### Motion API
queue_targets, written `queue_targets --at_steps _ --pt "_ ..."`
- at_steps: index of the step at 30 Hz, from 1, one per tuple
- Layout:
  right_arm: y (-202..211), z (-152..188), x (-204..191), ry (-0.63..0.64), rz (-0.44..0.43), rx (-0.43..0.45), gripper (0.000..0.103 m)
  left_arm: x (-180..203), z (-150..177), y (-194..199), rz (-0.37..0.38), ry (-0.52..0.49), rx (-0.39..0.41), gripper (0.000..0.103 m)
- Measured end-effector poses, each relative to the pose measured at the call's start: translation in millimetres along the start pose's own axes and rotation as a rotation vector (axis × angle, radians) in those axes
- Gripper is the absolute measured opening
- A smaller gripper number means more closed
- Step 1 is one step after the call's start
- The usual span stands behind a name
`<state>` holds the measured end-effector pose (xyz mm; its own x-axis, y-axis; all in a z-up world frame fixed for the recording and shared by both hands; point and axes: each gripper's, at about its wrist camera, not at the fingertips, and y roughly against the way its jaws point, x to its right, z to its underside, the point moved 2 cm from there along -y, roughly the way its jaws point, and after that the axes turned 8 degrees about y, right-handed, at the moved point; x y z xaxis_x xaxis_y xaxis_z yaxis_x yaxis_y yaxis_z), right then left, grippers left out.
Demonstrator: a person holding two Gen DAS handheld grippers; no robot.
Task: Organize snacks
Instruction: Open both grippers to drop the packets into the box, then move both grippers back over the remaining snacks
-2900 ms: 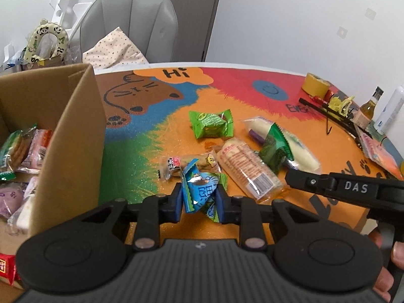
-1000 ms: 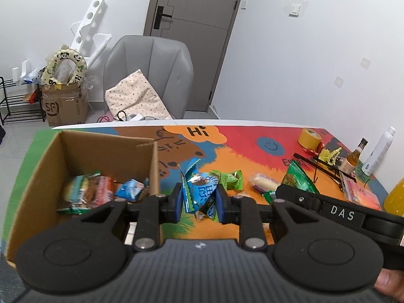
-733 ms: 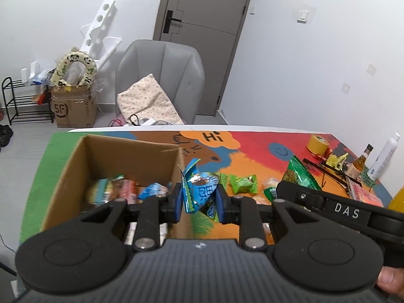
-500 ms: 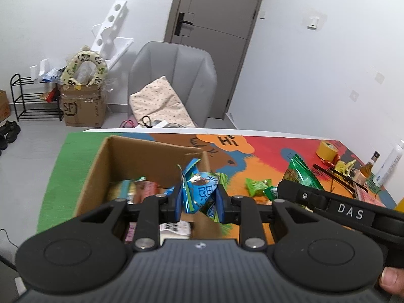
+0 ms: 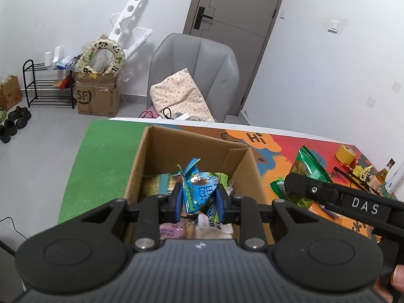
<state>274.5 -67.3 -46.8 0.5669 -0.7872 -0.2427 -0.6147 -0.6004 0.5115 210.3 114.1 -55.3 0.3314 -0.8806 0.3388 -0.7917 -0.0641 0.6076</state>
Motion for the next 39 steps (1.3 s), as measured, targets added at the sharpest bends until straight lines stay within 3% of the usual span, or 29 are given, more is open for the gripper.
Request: queue_targets --at_steps 8,11,13,17,19,25,39 --pt "-17.4 -1.0 -13.8 0.011 -0.021 -0.020 0.024 -13.9 -1.3 -8.5 -0.015 0.015 -0.002 0.031" --pt "-24.1 -3.7 -16.6 0.002 -0.045 -0.022 0.031 -17.7 -1.9 -4.5 -0.023 0.019 0.012 0.049" --pt "-25.2 -3.8 -16.8 -0.001 -0.046 -0.020 0.043 -20.7 -3.5 -0.9 -0.032 0.027 0.029 0.063" --pt "-18.9 -2.5 -13.2 -0.004 -0.054 -0.007 0.053 -24.1 -4.3 3.1 -0.011 0.047 0.030 0.074" --pt "-13.7 -1.9 -7.1 -0.018 -0.044 0.001 0.061 -22.6 -5.0 4.4 -0.026 0.049 0.034 0.087" --pt "4.9 2.8 21.5 -0.068 0.011 0.019 0.076 -14.2 -4.1 6.8 -0.019 0.051 0.011 0.090" --pt "35.2 22.7 64.9 -0.099 0.092 -0.005 0.092 20.8 9.5 4.0 -0.018 0.006 -0.037 0.093"
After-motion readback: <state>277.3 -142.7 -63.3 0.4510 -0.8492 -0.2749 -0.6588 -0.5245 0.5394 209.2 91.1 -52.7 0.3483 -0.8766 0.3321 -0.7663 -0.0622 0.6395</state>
